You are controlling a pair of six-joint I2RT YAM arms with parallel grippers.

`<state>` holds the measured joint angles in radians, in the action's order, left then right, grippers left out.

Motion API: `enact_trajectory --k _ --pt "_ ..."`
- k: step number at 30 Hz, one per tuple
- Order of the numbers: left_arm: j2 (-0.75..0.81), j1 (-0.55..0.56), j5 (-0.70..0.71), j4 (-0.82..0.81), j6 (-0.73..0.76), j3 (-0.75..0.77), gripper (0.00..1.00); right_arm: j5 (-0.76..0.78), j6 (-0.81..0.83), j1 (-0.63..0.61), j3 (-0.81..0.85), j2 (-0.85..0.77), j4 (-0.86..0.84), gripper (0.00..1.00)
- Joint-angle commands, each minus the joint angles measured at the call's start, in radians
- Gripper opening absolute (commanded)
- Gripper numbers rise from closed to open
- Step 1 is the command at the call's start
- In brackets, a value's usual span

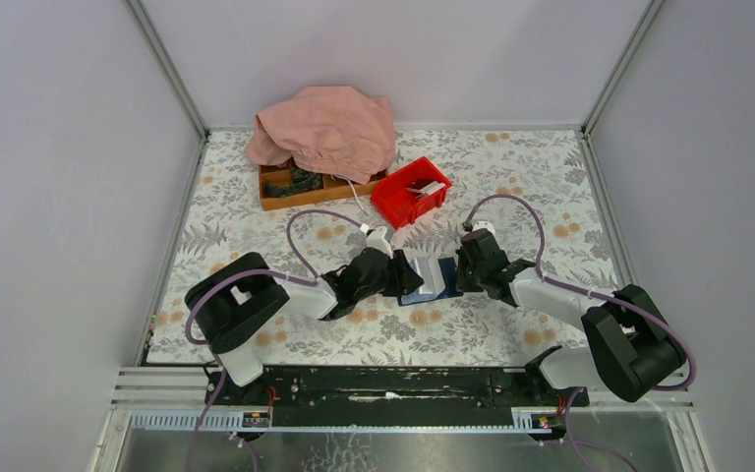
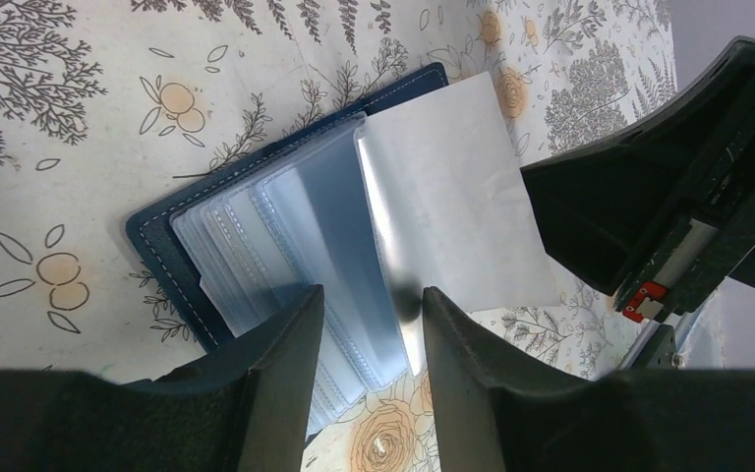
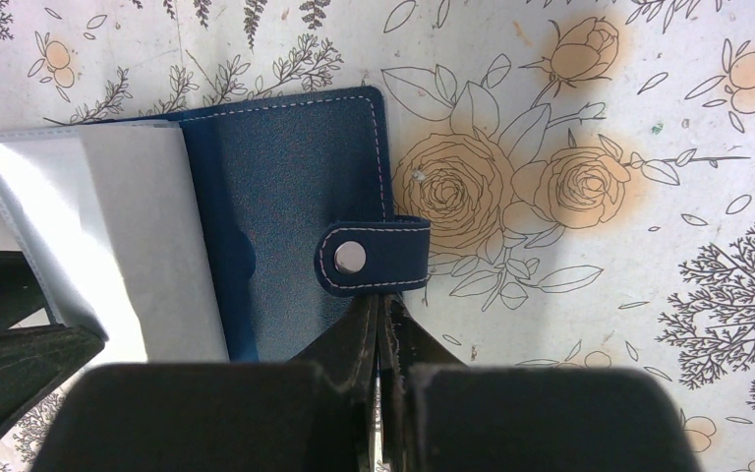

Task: Take the credit cards out of the card holder

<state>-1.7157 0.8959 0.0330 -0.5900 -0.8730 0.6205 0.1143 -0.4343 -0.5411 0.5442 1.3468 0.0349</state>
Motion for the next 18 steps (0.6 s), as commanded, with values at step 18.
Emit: enact_trajectory --k 18 --pt "-0.061 -0.003 -0.046 -0.068 -0.015 0.085 0.49 0.006 0.000 0.002 -0.024 -0.028 -0.030 0.00"
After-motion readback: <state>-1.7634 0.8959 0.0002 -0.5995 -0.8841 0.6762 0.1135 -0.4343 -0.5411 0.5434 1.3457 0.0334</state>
